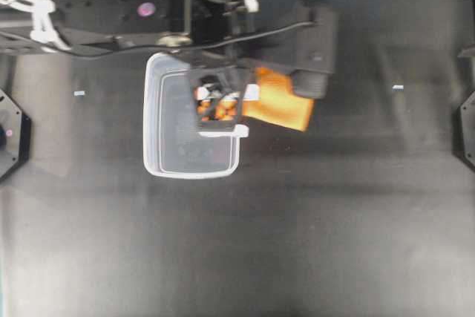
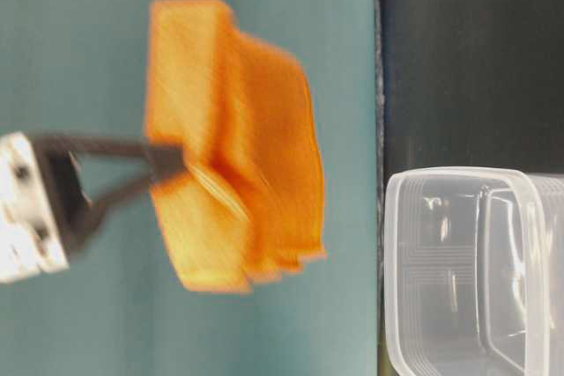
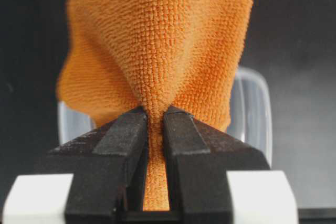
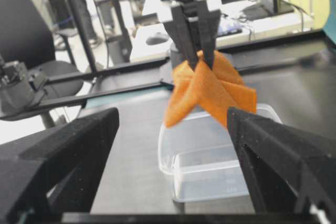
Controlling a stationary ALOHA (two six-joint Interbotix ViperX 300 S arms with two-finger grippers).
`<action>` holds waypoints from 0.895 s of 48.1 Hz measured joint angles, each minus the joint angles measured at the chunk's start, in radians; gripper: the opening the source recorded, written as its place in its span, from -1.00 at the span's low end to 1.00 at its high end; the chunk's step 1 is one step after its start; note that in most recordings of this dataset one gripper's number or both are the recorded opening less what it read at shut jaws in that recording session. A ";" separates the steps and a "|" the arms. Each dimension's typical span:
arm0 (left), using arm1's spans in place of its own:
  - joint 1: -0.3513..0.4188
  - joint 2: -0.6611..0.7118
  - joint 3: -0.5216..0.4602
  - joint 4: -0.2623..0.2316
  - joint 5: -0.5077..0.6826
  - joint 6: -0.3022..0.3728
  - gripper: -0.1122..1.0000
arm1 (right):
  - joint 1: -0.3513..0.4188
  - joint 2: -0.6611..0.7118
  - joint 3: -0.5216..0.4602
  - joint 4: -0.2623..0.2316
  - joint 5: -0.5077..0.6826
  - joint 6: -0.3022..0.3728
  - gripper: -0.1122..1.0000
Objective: Place the orange towel into the container with the left arm.
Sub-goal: 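Lift the orange towel and carry it left over the container, then lower the towel into the container and open the left gripper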
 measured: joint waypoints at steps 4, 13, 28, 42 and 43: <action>-0.009 -0.044 0.110 0.000 -0.029 -0.006 -0.69 | -0.002 0.000 0.000 0.000 0.000 0.000 0.64; -0.002 -0.153 0.362 0.000 -0.143 -0.028 -0.69 | -0.005 0.002 0.000 0.002 -0.003 0.000 0.64; 0.002 -0.206 0.572 0.000 -0.396 -0.021 -0.69 | -0.021 0.002 0.000 0.002 -0.009 0.000 0.64; 0.015 -0.187 0.572 0.000 -0.431 -0.020 -0.69 | -0.023 0.002 0.000 0.002 -0.009 0.009 0.64; 0.017 -0.186 0.571 0.000 -0.431 -0.021 -0.69 | -0.023 0.002 0.000 0.002 -0.008 0.009 0.64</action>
